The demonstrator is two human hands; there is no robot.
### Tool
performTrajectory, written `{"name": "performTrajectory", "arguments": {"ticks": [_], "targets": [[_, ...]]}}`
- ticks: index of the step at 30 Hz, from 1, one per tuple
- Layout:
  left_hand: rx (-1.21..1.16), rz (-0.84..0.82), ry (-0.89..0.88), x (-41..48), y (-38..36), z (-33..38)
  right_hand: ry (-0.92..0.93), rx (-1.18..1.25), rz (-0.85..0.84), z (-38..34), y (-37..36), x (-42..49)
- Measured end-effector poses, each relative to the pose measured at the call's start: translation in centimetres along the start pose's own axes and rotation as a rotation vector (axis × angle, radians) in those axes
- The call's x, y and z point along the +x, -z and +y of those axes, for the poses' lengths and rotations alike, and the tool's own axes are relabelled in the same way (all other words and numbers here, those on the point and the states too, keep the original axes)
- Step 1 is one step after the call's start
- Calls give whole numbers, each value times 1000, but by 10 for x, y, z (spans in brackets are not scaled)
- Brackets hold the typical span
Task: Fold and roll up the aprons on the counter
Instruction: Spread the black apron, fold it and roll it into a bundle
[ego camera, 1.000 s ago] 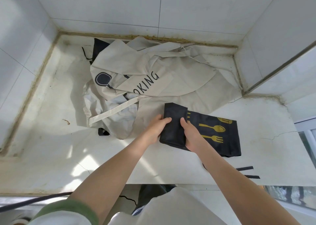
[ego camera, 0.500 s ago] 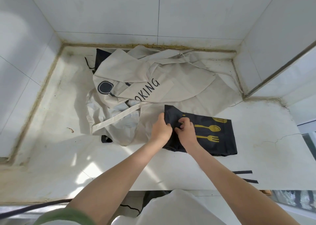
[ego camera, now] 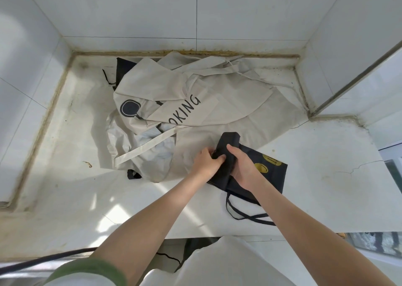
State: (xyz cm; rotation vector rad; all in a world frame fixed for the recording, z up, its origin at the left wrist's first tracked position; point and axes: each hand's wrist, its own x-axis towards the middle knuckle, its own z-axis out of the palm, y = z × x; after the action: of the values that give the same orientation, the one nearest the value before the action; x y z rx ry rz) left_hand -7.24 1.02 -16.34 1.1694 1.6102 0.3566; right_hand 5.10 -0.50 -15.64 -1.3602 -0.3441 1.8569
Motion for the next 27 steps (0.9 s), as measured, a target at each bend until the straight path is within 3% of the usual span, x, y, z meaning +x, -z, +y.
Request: {"name": "performTrajectory", "arguments": {"ticks": [3, 8, 12, 17, 21, 24, 27], "targets": [[67, 17, 6, 2, -8, 0, 29, -101, 219, 2, 8, 1], [62, -46, 80, 8, -12, 1, 136, -526, 503, 5, 18, -5], [14, -205, 107, 7, -17, 1, 239, -679, 565, 10, 25, -3], [-179, -205, 94, 2, -26, 8, 341, -792, 680, 12, 28, 0], [-194, -120, 25, -2, -29, 15, 169, -1151, 680, 5, 28, 3], [-290, -135, -26, -2, -29, 19, 138, -919, 496, -2, 31, 2], [-402, -232, -21, -7, -27, 31, 94, -673, 418, -7, 32, -3]]}}
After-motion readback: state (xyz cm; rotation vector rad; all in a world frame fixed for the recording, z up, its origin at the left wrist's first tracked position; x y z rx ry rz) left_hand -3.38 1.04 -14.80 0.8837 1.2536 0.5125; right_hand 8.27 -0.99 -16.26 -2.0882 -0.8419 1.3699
